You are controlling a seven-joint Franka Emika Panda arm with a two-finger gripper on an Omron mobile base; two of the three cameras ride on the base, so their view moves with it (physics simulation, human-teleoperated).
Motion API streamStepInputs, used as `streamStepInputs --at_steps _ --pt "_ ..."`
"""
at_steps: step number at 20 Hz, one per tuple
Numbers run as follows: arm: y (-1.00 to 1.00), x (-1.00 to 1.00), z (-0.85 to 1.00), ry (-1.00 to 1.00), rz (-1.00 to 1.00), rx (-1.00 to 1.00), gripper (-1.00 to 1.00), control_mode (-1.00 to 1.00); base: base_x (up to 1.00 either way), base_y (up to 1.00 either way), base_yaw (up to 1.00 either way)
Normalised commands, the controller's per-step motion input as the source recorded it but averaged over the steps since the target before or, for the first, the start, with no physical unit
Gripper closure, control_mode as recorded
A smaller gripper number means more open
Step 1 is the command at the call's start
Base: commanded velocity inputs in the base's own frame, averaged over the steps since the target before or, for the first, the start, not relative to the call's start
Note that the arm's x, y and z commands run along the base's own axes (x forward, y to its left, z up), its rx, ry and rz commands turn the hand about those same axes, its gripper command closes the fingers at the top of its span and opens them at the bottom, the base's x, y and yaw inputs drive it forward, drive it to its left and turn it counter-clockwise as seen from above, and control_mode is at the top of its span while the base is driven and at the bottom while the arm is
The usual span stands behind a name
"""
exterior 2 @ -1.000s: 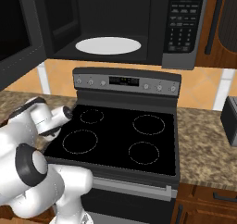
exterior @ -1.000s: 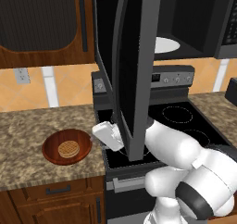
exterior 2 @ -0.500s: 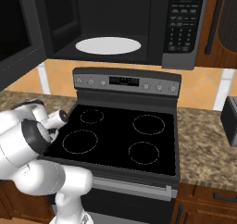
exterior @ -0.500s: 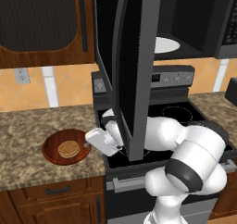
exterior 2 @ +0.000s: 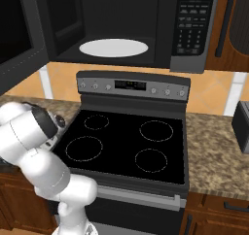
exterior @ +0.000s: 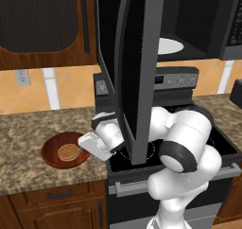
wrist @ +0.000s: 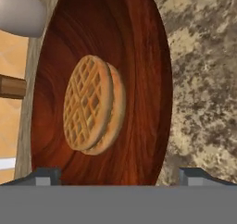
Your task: Open the microwave, place the bowl with waffle inside the microwave, then close the microwave door and turn it on.
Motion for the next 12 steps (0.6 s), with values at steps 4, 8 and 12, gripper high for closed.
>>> streamStepInputs --at_steps 4,8,12 --pt "0.22 0.23 -0.11 0.01 -0.01 -0.01 1.00 -1.00 0.00 0.00 0.00" --pt "0.14 0.03 -0.07 0.00 0.00 0.00 1.00 -1.00 0.00 0.00 0.00" --pt "-0.02 -0.09 0.00 0.00 0.00 0.00 1.00 -1.00 0.00 0.00 0.00"
